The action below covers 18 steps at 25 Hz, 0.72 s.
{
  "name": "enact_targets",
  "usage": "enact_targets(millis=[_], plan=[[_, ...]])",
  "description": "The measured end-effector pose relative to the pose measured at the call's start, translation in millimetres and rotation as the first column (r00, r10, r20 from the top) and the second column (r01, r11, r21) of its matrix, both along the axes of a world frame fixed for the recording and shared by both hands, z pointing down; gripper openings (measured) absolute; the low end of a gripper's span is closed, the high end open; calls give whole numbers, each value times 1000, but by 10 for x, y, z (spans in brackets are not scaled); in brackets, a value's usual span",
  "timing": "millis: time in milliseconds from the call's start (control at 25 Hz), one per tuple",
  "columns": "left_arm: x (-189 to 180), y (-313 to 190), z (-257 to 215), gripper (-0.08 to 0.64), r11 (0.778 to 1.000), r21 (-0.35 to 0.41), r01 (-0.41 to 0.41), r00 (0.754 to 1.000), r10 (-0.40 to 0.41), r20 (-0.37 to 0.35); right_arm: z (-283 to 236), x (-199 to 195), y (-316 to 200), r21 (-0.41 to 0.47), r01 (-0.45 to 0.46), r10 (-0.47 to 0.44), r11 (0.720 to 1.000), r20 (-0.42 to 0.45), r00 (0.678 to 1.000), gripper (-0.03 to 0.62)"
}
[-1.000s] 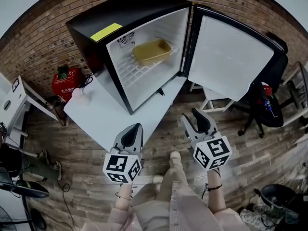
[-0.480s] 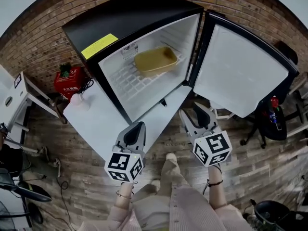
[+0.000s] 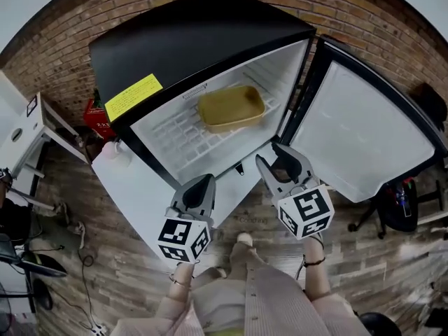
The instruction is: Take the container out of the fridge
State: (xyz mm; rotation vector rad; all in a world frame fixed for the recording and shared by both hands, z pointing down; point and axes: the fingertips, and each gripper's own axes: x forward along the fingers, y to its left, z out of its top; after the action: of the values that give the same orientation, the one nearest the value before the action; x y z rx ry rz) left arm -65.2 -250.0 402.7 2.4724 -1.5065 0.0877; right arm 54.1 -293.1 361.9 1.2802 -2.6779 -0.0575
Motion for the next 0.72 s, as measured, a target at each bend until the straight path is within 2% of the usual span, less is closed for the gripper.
enact_targets(millis=[280, 560, 720], plan=[[24, -226, 2, -6, 999, -9, 47, 999, -47, -9, -95, -136, -312, 50, 107, -102, 993, -96, 990, 152], [157, -395, -25, -6, 997, -4, 72, 997, -72, -11, -209, -137, -555, 97, 197, -177, 976, -178, 968, 152], [215, -461, -66, -6, 996, 1, 90, 996, -90, -16, -249, -180, -654, 106, 264, -234, 959, -236, 943, 152]])
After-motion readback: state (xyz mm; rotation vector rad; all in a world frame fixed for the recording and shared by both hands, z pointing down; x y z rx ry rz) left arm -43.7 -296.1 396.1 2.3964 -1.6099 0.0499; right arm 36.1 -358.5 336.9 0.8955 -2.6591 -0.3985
